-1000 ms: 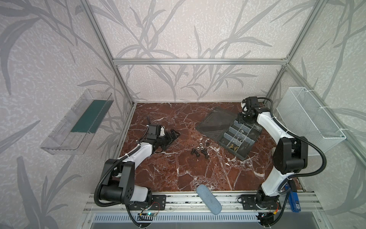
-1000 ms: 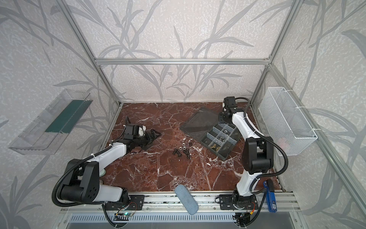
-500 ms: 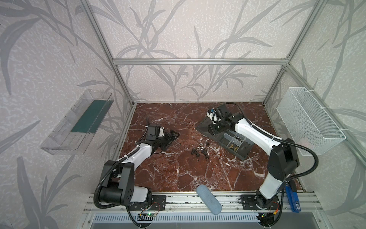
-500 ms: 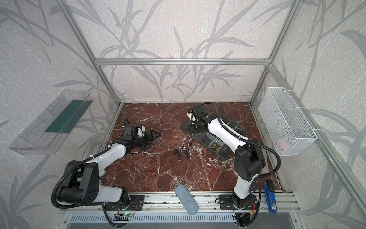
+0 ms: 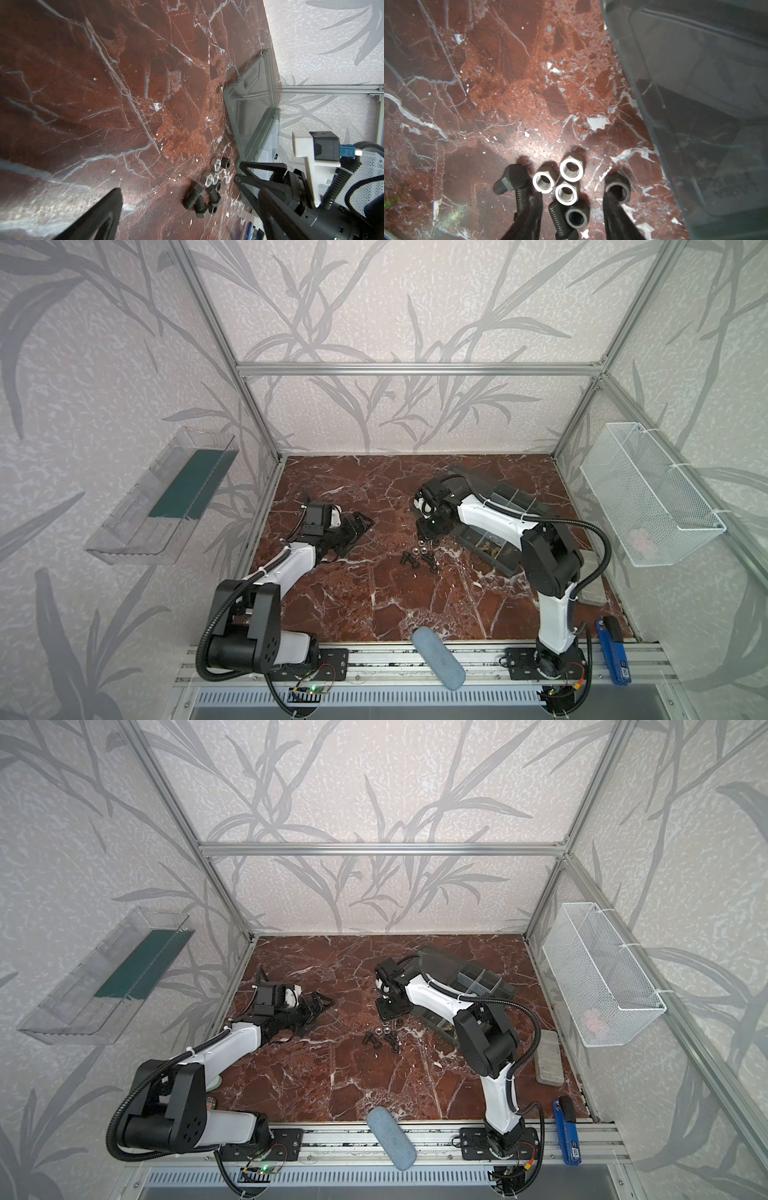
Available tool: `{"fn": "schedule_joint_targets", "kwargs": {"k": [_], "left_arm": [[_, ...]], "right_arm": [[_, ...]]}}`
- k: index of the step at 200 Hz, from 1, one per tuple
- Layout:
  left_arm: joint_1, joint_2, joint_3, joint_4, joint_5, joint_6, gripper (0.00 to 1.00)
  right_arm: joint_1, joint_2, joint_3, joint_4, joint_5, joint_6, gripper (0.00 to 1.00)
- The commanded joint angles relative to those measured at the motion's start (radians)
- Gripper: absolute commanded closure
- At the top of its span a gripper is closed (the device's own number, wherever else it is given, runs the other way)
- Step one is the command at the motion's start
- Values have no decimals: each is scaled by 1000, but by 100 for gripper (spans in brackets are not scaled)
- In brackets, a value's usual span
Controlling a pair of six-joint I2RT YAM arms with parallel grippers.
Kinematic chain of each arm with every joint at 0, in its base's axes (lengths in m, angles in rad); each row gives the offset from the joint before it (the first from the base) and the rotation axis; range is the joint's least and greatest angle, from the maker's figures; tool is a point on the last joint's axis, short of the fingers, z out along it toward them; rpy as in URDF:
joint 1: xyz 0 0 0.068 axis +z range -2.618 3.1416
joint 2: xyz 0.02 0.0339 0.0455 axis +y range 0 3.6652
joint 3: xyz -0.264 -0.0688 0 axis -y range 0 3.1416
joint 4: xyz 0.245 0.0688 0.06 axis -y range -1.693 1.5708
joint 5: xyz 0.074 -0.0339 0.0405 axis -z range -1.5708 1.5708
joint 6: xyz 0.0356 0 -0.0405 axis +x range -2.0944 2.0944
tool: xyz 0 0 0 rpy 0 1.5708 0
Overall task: Sort the screws and nuts into containers
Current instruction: 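Lower the right gripper and close it on a silver hex nut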
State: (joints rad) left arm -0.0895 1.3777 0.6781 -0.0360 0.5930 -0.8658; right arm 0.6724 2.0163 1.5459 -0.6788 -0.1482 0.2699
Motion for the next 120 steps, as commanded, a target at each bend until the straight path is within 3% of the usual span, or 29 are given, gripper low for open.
{"fn": "schedule_joint_targets", "kwargs": {"k": [1, 120], "left_arm": [[7, -10, -15, 11, 8, 2, 0], [14, 16, -17, 26, 17, 2, 0]], "right_arm": [[15, 29, 26, -11, -14, 26, 52], [29, 126, 64, -31, 31, 17, 55]]}}
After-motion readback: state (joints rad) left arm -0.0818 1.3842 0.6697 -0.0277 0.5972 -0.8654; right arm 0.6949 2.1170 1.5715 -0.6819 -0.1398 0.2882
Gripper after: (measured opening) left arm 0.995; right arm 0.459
